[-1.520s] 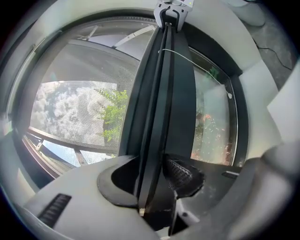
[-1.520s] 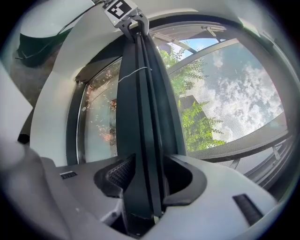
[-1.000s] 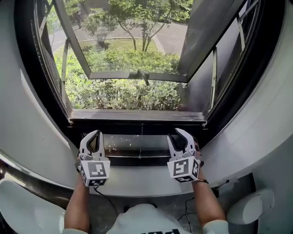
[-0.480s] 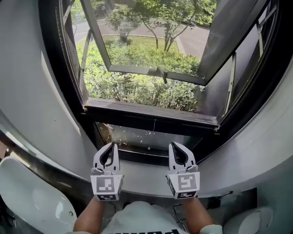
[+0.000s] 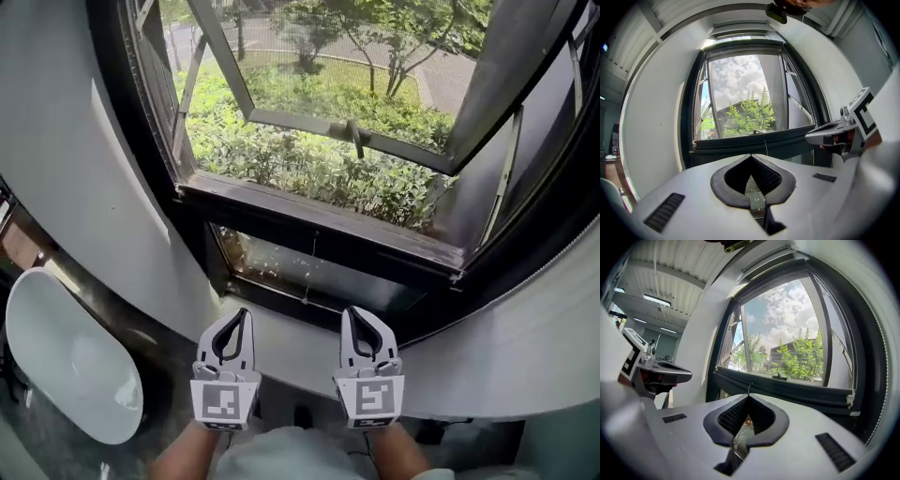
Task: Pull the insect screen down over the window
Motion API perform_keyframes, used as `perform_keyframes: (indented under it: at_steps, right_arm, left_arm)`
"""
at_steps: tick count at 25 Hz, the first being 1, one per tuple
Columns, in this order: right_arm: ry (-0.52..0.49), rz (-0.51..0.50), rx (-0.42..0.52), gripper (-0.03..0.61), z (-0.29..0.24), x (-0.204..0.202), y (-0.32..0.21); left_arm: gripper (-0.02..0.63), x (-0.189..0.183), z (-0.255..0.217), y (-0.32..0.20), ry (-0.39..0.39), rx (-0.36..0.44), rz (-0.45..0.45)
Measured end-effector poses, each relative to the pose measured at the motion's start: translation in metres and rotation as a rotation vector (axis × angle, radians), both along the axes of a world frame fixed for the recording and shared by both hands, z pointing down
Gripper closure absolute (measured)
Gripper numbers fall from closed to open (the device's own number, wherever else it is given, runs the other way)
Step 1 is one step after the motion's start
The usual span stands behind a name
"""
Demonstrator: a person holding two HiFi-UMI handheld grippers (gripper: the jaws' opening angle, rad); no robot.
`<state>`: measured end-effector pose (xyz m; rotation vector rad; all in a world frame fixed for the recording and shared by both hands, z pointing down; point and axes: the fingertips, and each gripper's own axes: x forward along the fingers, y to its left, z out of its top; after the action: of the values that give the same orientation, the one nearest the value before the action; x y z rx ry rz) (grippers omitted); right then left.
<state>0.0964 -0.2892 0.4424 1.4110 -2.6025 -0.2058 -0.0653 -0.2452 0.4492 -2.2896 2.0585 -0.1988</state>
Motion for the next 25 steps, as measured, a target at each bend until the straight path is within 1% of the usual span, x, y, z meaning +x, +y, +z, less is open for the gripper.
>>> perform_keyframes:
  at_steps: [4,8,12,15,20,25]
  right_arm:
    - [-0.043,-0.062,-0.023,0.572,0.008,-0.002,0.007]
    - [-0.065,-0.106,0.002,0.572,0.001,-0.012,0.023]
    - [-0.083,-0.133,0.012,0.572,0.003,-0.018,0.043]
    - [-0.088,-0.135,-0.007,0.572,0.013,-0.022,0.063]
    - [-0.086,-0.119,-0.031,0.572,0.026,-0.033,0.114]
    - [-0.079,-0.077,-0.049,0.572,0.025,-0.04,0.19]
  left_arm:
    - [0.601,0.011,-0.002,0.017,-0.01,-0.001,-0.047]
    - [0.601,0.009,-0.006,0.034,-0.038,0.016,-0.081]
    - [0.601,0.012,-0.006,0.057,-0.073,0.021,-0.094]
    - [0.601,0.008,0.003,0.081,-0.083,0.003,-0.103]
    - [0.601,-0.005,0.013,0.134,-0.095,-0.009,-0.11]
    - [0.601,-0.024,0.006,0.212,-0.077,0.003,-0.11]
